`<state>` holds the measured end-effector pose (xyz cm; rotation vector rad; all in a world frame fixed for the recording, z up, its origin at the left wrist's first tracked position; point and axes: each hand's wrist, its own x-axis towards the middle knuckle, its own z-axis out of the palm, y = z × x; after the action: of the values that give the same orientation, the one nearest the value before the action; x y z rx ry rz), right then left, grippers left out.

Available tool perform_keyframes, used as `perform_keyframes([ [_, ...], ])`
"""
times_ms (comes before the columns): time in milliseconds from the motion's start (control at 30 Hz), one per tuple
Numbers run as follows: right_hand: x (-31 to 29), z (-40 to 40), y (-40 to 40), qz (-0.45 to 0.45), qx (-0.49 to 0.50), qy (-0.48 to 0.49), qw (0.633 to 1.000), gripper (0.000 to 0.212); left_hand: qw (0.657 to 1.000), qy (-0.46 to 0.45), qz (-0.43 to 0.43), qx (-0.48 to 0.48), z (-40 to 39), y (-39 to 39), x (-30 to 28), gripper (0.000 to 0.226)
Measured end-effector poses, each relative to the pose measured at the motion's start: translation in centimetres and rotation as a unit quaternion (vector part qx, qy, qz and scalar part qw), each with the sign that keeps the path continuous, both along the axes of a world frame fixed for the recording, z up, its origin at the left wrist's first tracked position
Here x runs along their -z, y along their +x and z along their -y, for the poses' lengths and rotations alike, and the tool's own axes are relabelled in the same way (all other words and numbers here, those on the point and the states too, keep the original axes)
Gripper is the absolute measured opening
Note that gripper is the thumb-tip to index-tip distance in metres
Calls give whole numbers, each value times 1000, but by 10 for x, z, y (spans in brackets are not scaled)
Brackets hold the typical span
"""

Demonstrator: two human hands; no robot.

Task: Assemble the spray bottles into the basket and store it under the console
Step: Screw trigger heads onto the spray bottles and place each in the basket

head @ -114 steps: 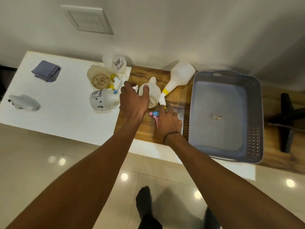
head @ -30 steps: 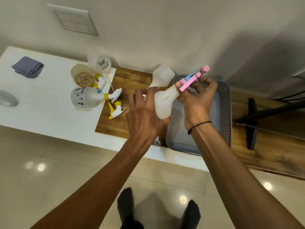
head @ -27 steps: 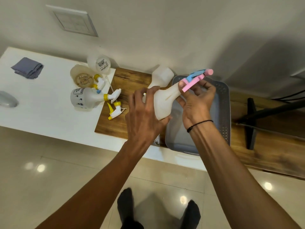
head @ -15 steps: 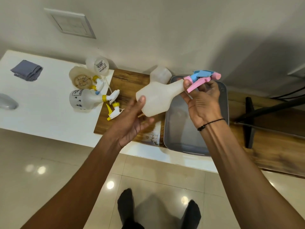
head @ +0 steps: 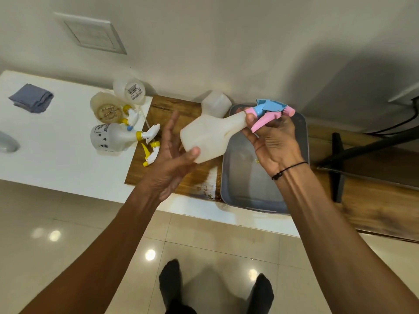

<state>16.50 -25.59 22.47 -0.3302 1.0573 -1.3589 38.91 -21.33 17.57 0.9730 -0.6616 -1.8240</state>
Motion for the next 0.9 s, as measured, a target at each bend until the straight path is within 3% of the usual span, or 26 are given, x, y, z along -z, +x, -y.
perform_keyframes([
  [100, 3, 0, 1, 1, -9, 4, 1000, 63, 983, 162, -66, 59, 4, -1, -8, 84],
  [167, 3, 2, -3, 7, -12, -5, 1000, 59, 987, 149, -37, 53, 4, -8, -8, 81],
  [300, 0, 6, -13, 14, -6, -13, 1000, 55, 1000, 2, -3, -18, 4, -7, 1, 93],
  [400, -1, 4, -8, 14, -33, -15, 999, 45, 987, 114, -103, 37, 4, -3, 0, 87],
  [500, -5, 4, -9, 2, -54, -17, 998, 45, 988, 120, -29, 90, 2, -8, -3, 87],
  [600, -7, 5, -13, 0, -48, -6, 999, 41, 982, -51, 175, 58, 2, -7, 4, 97],
  [633, -8, 4, -13, -4, -46, -2, 999, 42, 975, -82, 198, 57, 4, -6, 7, 100],
  [700, -9, 1, -10, -14, -45, 1, 999, 46, 989, -46, 126, 57, 7, 2, 9, 98],
  [767, -9, -3, -7, -12, -59, -10, 998, 41, 990, 95, -18, 102, 10, 7, 4, 87],
  [800, -10, -3, -7, -9, -68, -17, 997, 40, 982, 140, -34, 125, 9, 9, 3, 86],
  [833, -10, -4, -8, -6, -74, -22, 997, 40, 978, 150, -15, 143, 9, 9, 2, 86],
  [900, -12, -3, -11, -8, -69, -22, 997, 40, 981, 65, 112, 146, 11, 6, 2, 81],
])
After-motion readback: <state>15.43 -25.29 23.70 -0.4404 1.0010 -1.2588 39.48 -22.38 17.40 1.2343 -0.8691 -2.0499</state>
